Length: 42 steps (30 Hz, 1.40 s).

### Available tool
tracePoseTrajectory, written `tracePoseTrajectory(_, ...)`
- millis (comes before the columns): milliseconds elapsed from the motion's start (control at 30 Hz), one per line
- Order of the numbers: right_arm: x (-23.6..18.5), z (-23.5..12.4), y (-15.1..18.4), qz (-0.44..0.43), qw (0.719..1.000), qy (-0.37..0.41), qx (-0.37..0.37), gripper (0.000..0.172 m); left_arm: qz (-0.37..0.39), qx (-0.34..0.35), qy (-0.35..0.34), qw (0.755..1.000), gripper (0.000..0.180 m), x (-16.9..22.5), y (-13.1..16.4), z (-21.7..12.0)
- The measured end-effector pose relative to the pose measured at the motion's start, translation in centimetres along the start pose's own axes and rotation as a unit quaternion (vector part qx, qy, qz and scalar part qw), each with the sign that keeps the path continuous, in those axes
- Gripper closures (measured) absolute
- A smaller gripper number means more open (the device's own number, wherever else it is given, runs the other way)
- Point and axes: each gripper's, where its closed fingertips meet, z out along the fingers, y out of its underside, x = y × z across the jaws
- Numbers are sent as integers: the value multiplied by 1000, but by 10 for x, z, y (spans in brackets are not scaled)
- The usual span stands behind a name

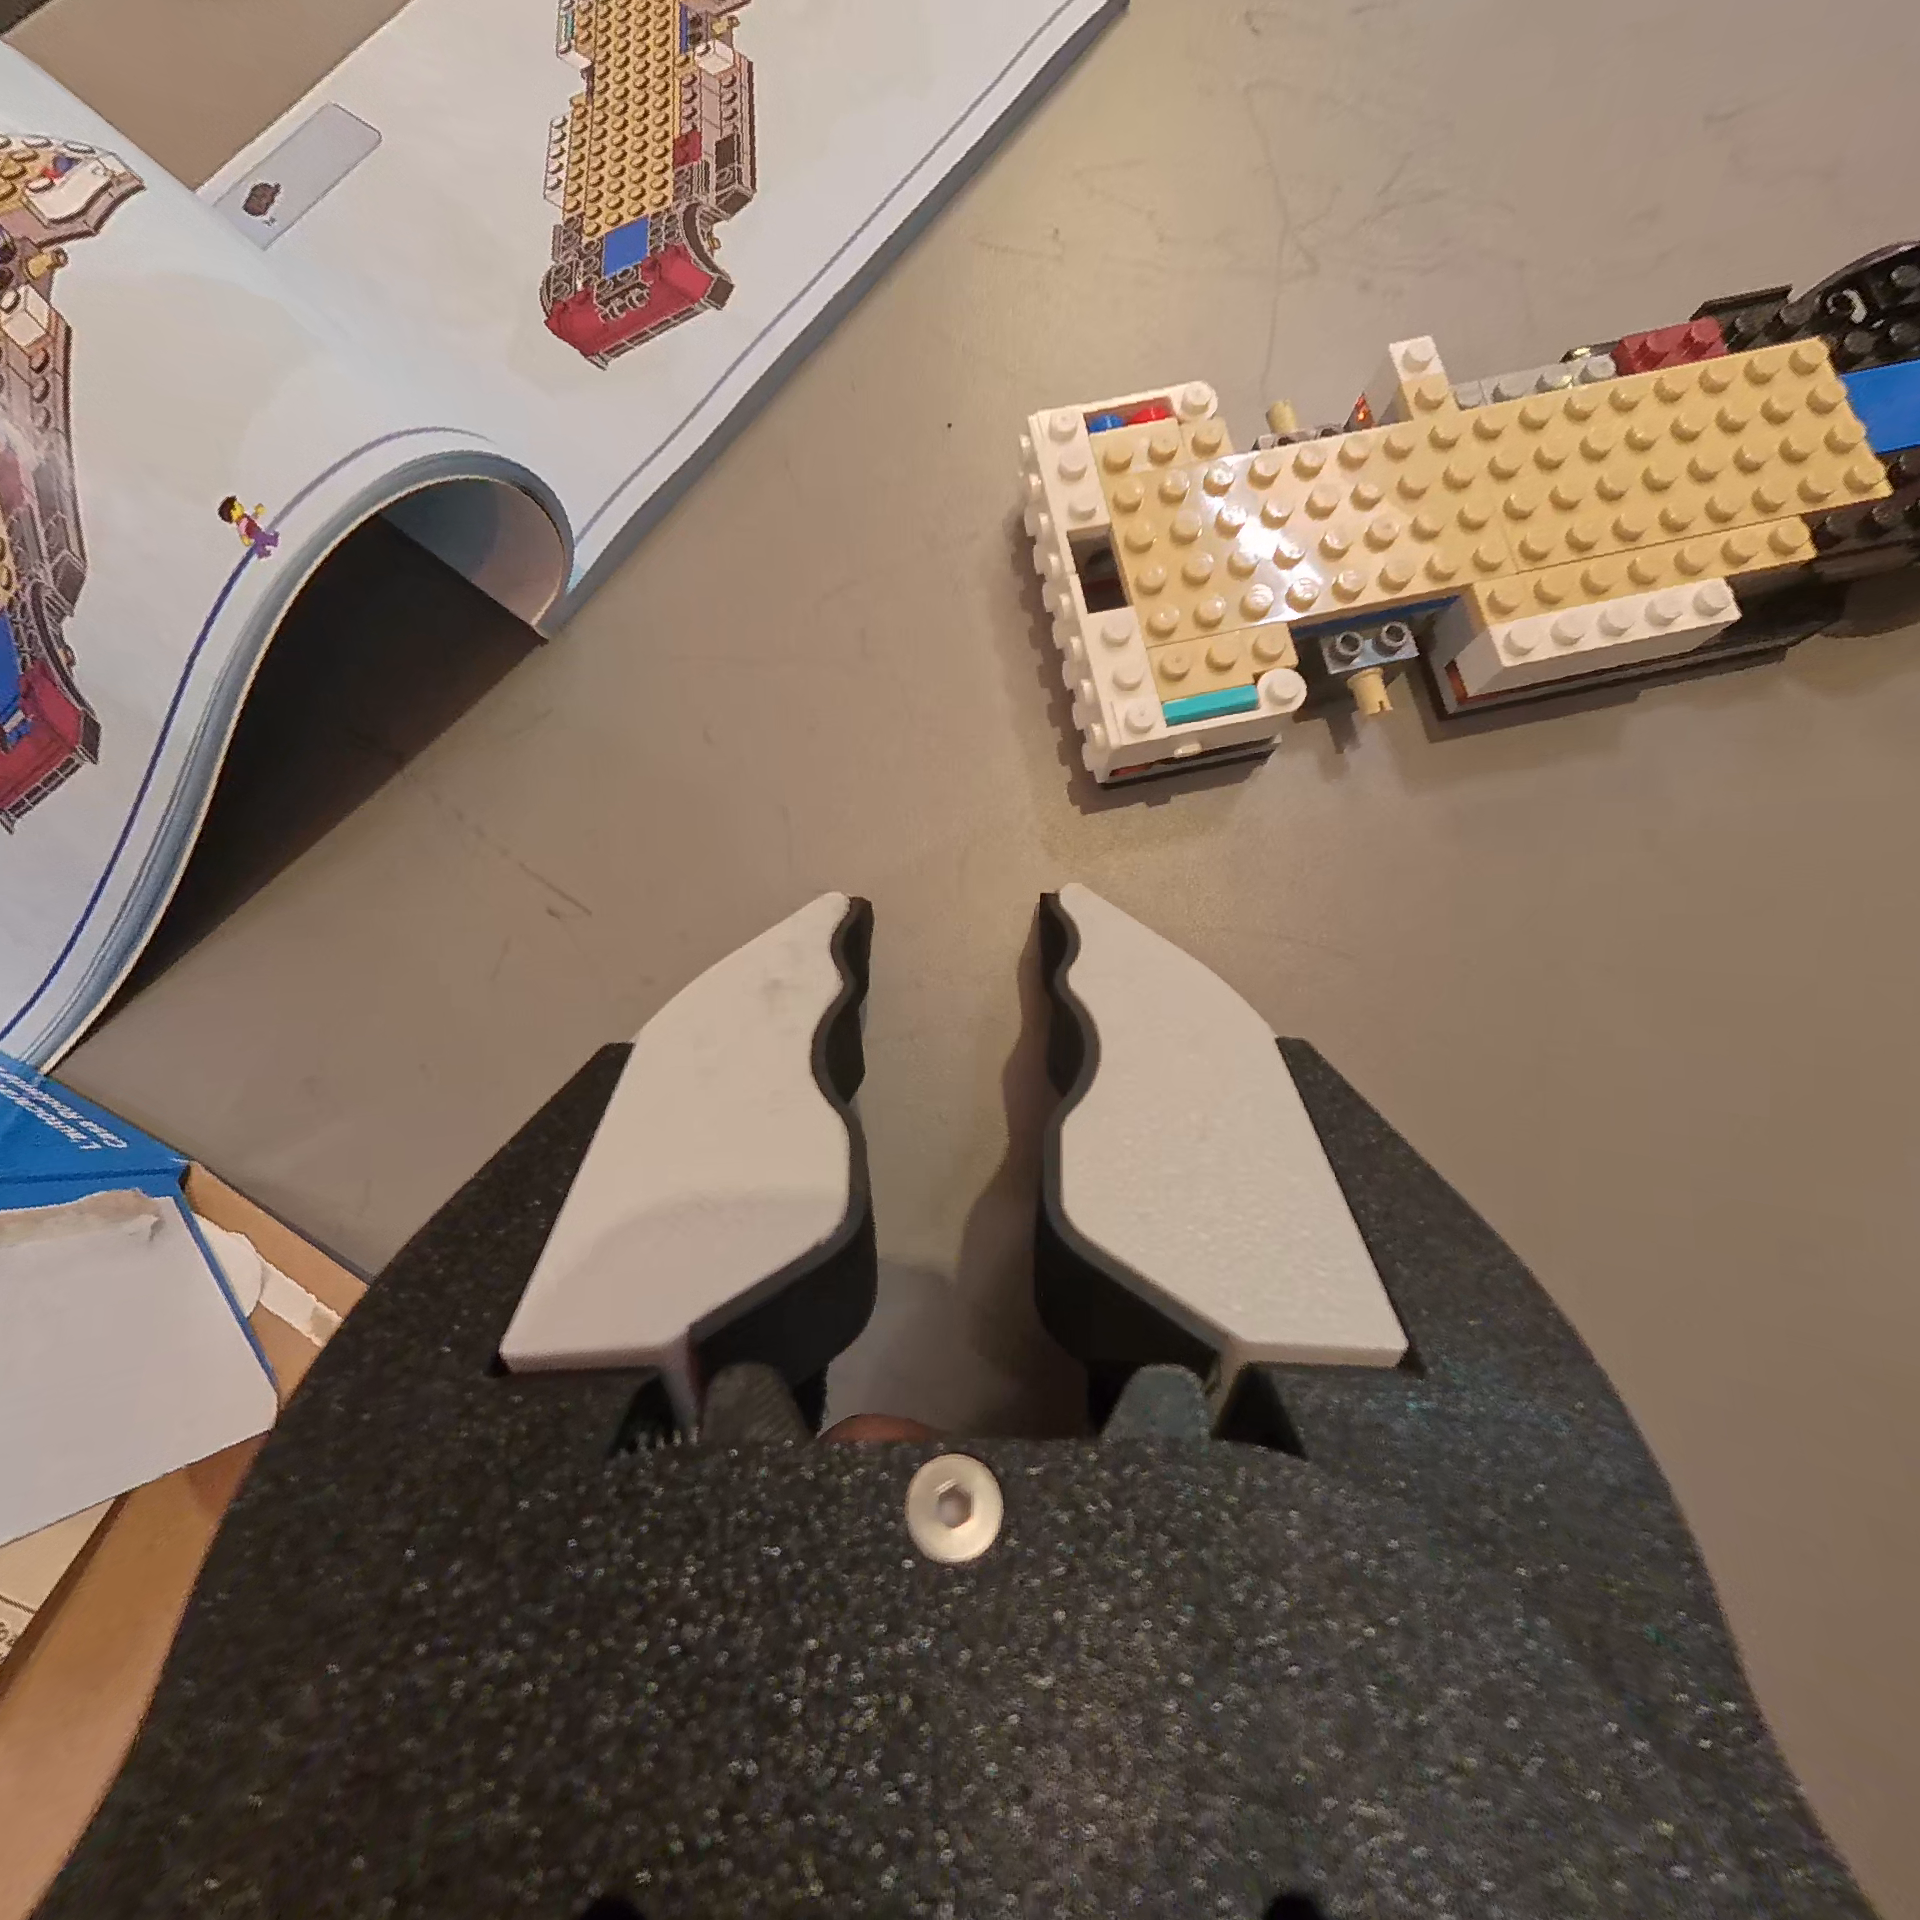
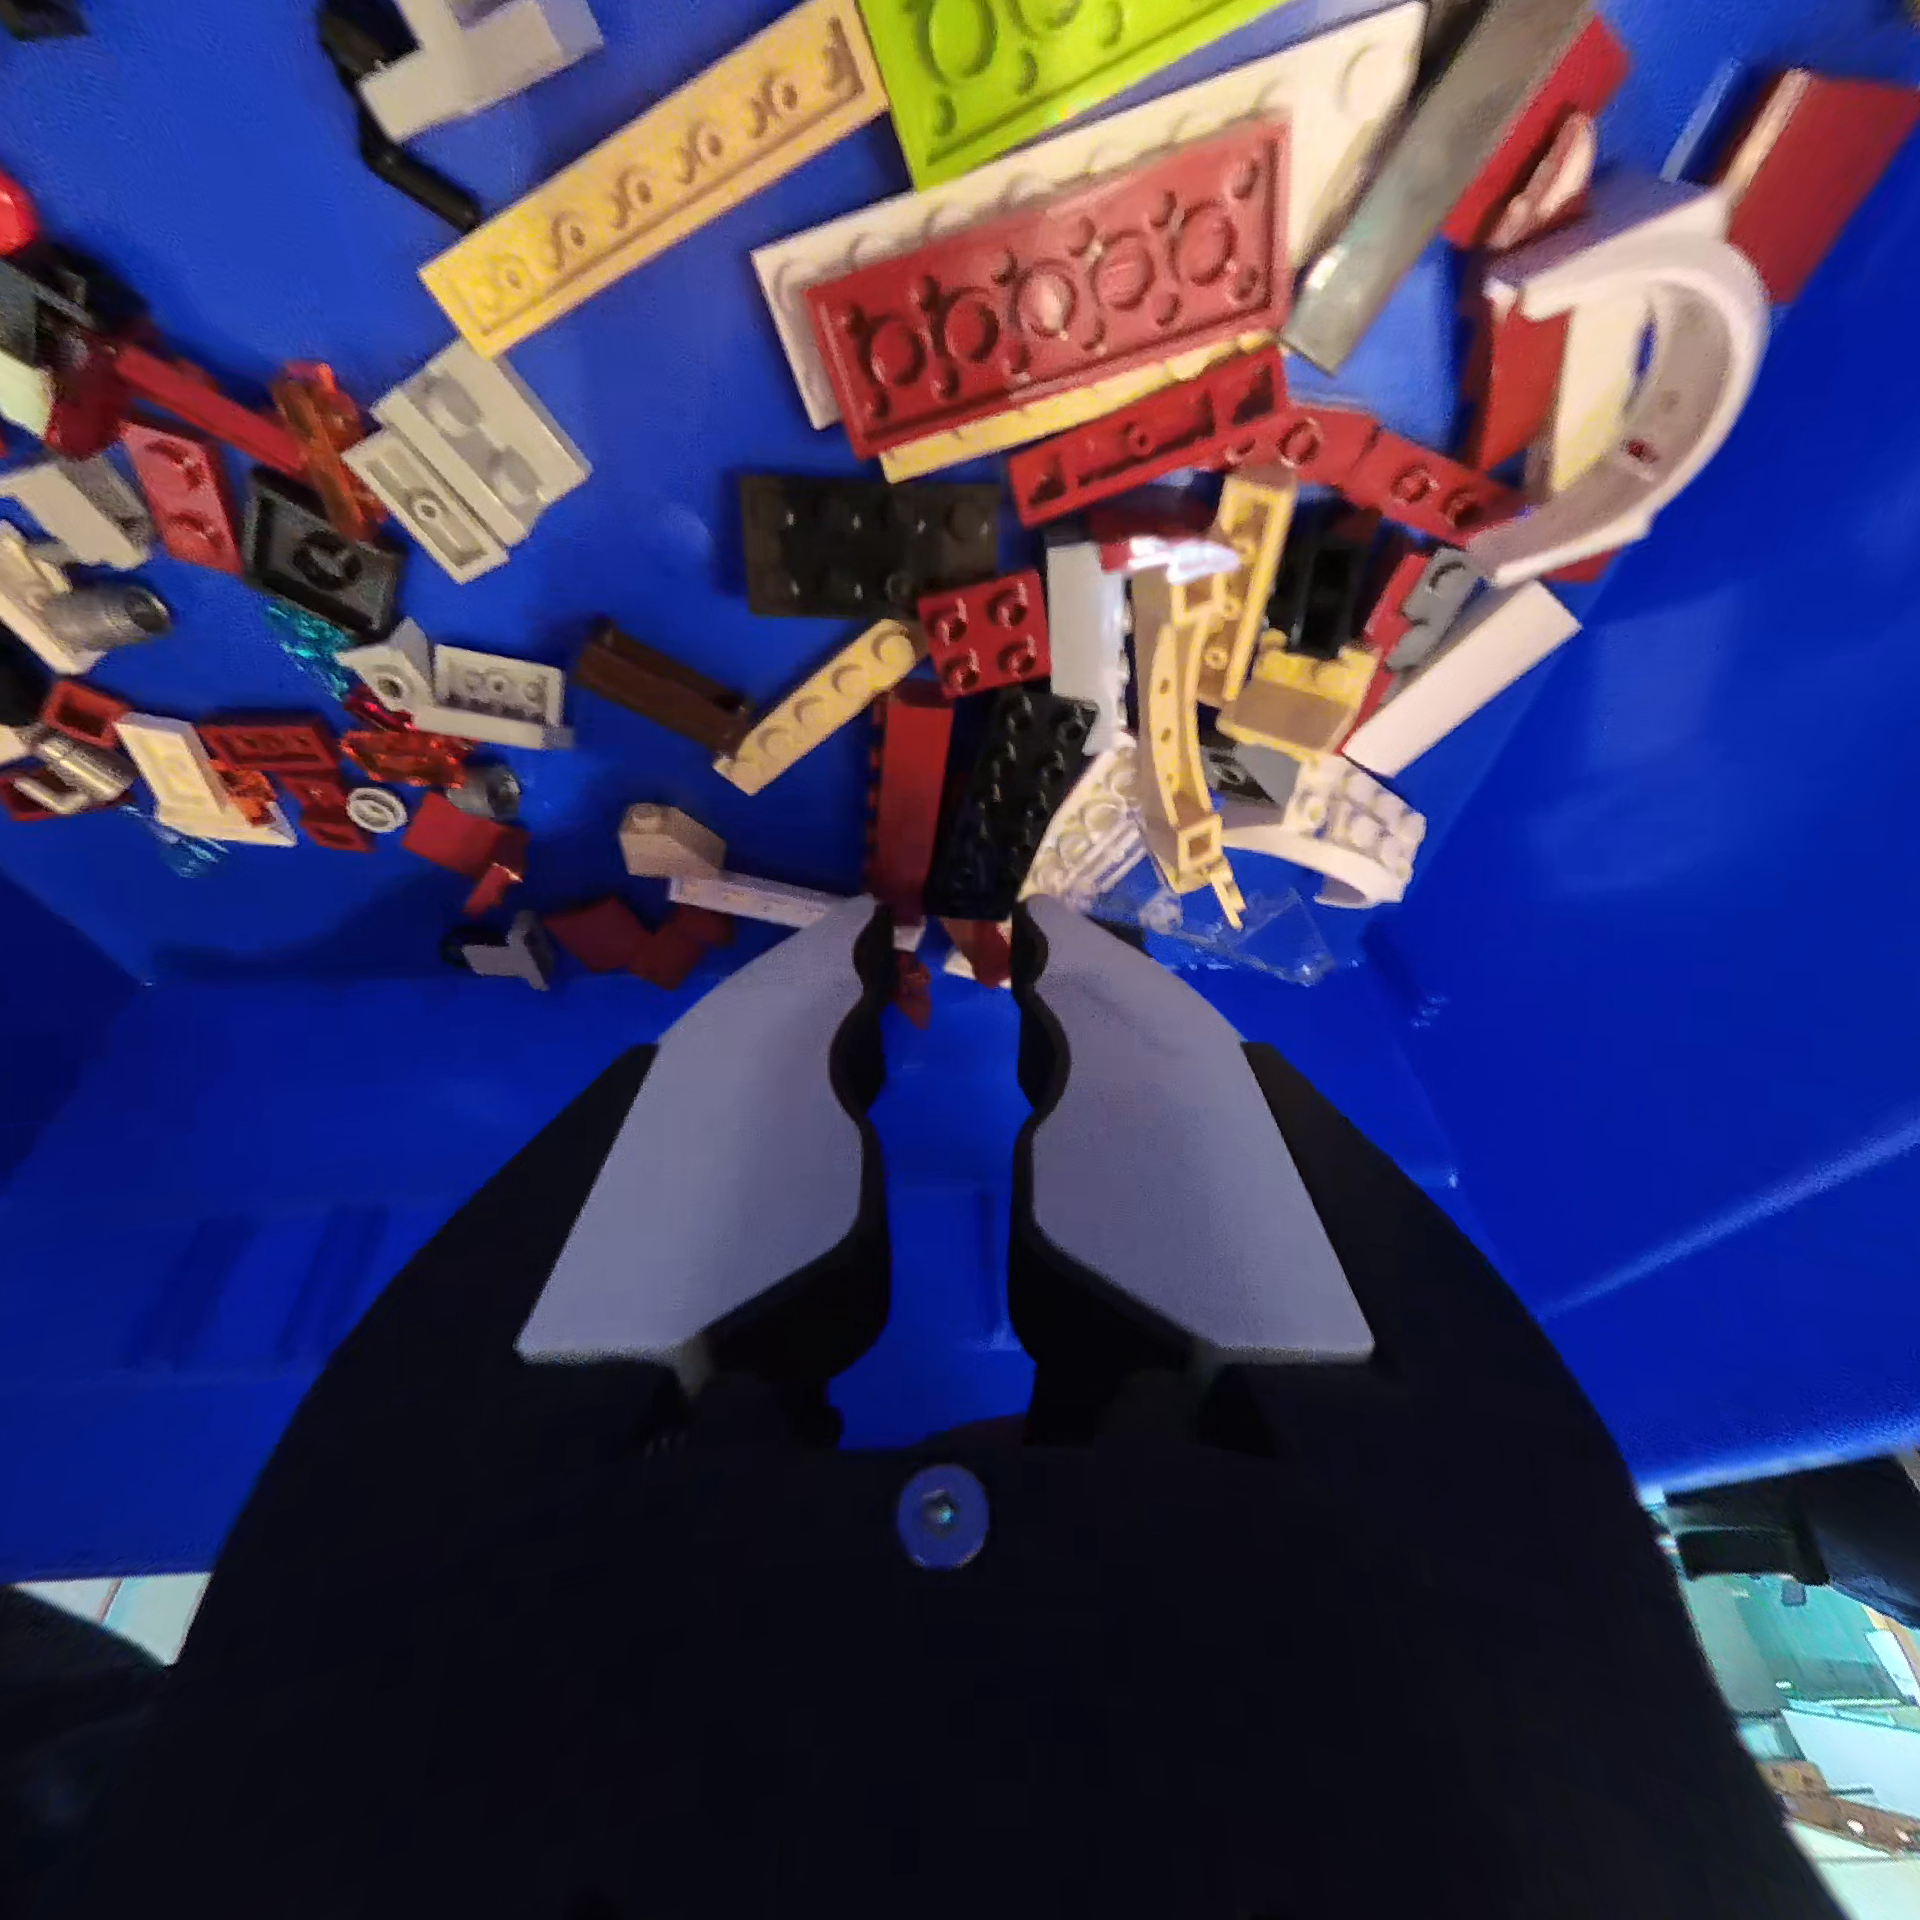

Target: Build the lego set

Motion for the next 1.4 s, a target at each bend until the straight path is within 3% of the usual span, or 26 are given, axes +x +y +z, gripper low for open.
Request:
tracePoseTrajectory(133, -4, 1, -5, -8, 1000, -7, -17, 145, 0, 0, 0, 1000, 149, 0, 0, 0)
tracePoseTrajectory(400, -29, -11, -23, -19, 997, -61, 53, 148, 0, 0, 1, 1000, 149, 0, 0, 0)
tracePoseTrajectory(700, -9, -33, 14, 38, 997, 25, 65, 149, 0, 0, 2, 1000, 148, 0, 0, 0)
tracePoseTrajectory(967, 4, -43, 16, 38, 994, 71, 70, 150, 0, 0, 1, 1000, 148, 0, 0, 0)
tracePoseTrajectory(1400, -24, -31, 2, 15, 997, 24, 73, 150, -1, 0, 2, 1000, 149, 0, 0, 0)
